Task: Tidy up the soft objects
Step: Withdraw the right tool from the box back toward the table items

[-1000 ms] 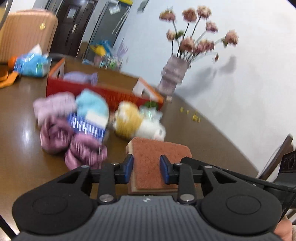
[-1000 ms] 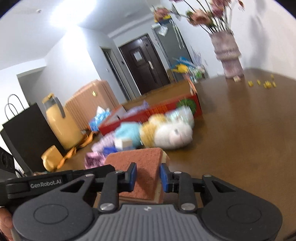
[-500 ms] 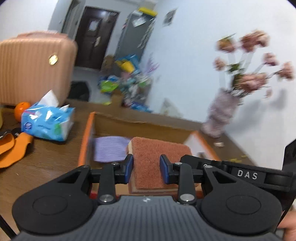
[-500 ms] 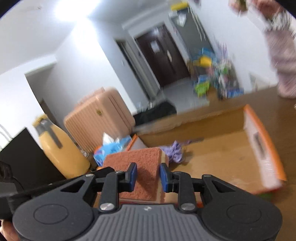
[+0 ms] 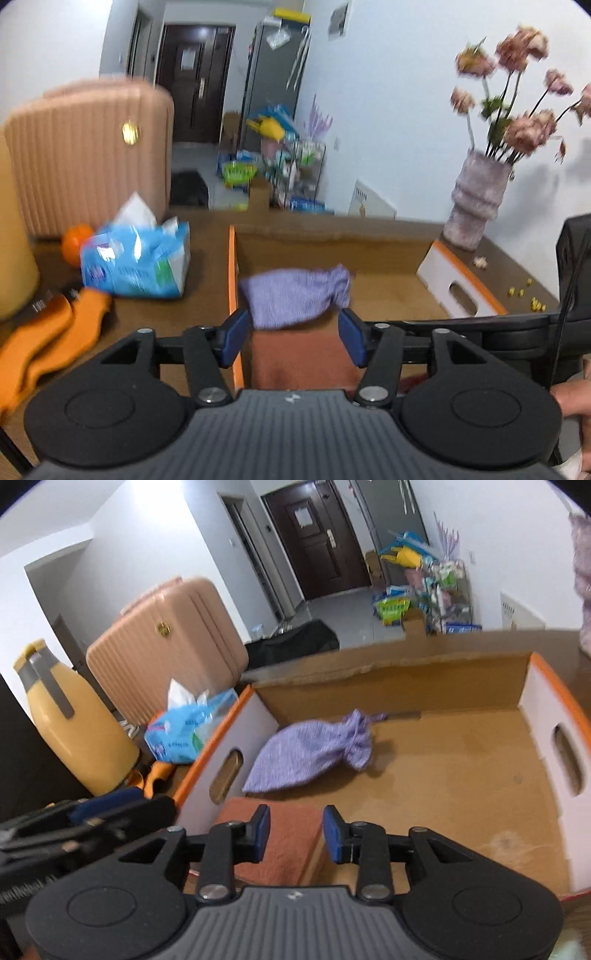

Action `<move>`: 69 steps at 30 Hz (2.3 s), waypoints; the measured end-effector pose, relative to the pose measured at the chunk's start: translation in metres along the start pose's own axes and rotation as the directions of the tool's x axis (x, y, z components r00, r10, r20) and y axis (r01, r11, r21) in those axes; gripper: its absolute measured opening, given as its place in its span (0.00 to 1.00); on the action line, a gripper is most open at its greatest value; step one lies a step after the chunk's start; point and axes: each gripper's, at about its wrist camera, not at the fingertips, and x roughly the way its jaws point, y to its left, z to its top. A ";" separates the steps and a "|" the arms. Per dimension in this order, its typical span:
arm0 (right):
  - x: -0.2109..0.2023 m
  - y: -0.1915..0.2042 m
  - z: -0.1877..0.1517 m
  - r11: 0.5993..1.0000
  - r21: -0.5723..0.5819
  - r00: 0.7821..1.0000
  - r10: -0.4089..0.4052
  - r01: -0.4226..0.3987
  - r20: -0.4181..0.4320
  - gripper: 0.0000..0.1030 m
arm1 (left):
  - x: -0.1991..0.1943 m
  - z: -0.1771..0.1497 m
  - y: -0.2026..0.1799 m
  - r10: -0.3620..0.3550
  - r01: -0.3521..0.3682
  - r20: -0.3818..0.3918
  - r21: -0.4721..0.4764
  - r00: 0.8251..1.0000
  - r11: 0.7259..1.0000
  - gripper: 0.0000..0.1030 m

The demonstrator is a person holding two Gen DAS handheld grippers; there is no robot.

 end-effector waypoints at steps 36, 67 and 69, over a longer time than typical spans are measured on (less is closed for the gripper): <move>-0.283 0.026 -0.193 0.916 -0.152 0.778 -0.218 0.372 0.590 1.00 | -0.256 -0.134 -0.055 0.107 -0.131 0.368 0.041 0.924 0.990 1.00; -0.261 0.048 -0.304 0.959 -0.140 0.908 -0.177 0.246 0.379 0.94 | -0.239 -0.207 -0.040 0.112 -0.129 0.269 0.046 0.956 0.991 0.92; -0.243 0.045 -0.291 0.970 -0.119 0.929 -0.162 0.211 0.332 0.85 | -0.215 -0.195 -0.036 0.112 -0.123 0.241 0.035 0.964 0.992 0.67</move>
